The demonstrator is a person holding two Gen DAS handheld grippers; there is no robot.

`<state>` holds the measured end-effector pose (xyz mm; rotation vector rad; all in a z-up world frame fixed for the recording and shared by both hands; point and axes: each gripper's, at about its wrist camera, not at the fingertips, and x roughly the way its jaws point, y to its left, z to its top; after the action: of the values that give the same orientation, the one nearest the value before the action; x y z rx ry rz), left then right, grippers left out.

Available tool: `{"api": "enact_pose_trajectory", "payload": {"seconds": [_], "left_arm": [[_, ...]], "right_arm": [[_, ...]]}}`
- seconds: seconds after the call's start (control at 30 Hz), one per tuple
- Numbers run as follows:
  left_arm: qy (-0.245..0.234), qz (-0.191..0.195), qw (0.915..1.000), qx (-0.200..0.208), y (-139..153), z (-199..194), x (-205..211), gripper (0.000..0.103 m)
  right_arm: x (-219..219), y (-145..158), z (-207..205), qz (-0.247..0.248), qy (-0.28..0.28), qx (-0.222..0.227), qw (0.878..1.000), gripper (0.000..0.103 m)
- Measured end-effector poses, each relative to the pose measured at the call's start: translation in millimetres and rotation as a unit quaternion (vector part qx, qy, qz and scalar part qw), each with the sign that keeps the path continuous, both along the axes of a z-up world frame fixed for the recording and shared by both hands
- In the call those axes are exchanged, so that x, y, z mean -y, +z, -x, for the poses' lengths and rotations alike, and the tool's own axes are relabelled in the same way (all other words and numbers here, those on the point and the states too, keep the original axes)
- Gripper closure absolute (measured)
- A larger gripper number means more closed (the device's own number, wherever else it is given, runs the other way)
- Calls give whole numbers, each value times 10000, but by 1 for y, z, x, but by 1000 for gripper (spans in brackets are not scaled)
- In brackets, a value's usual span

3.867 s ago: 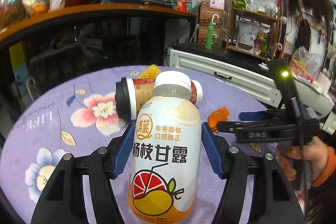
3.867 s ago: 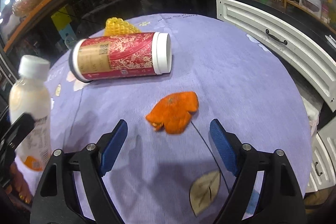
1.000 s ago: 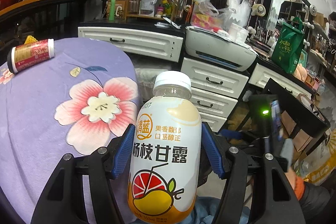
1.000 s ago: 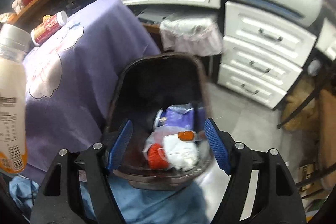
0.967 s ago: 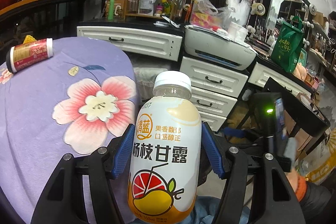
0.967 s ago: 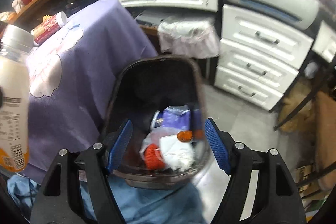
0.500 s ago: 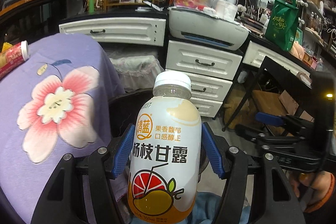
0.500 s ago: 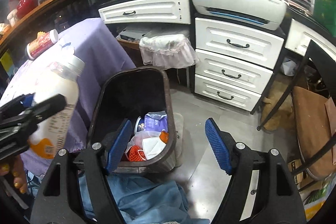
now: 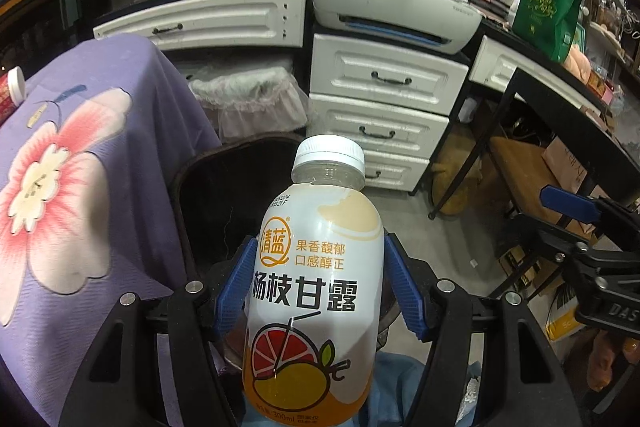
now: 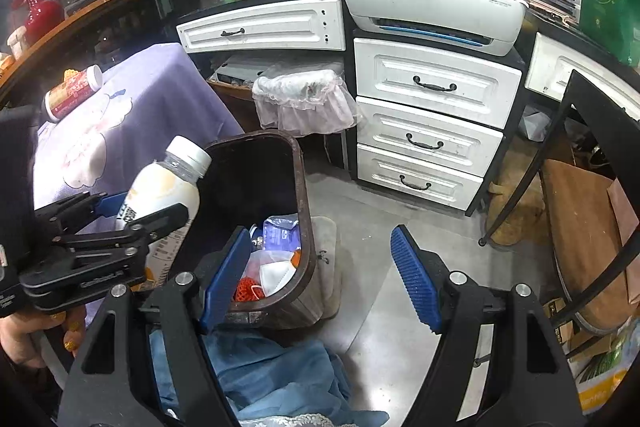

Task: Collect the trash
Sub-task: 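Lower the white juice bottle into the black bin and open the left tool, then move both tools back over the table toward the red canister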

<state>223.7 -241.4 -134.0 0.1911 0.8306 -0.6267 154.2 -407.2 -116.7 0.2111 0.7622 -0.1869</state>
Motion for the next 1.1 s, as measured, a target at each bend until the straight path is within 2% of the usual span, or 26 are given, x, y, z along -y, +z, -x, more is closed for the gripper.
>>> {"api": "enact_pose_trajectory", "payload": {"seconds": [0.1,0.13,0.37,0.7,0.97,1.1], "left_arm": [[30,-21,10000,-31,-2,-2,0,35],[62,-15,10000,-21,-1,-2,-1,30],[181,203,9996,35,13,1,-13,18],[199,388,9984,364,44,14,-33,9],[312,462,9960,700,75,18,-70,6],[408,408,9950,819,84,17,-91,6]], "right_arm": [[1,-3,0,-64,3,-12,10000,30],[1,-3,0,-80,2,-17,10000,30],[5,-4,-1,-259,-13,-11,9997,30],[-5,-1,-9,-481,156,-25,9987,29],[-41,16,-30,-517,686,82,9963,28],[-65,28,-42,-470,993,167,9938,21]]}}
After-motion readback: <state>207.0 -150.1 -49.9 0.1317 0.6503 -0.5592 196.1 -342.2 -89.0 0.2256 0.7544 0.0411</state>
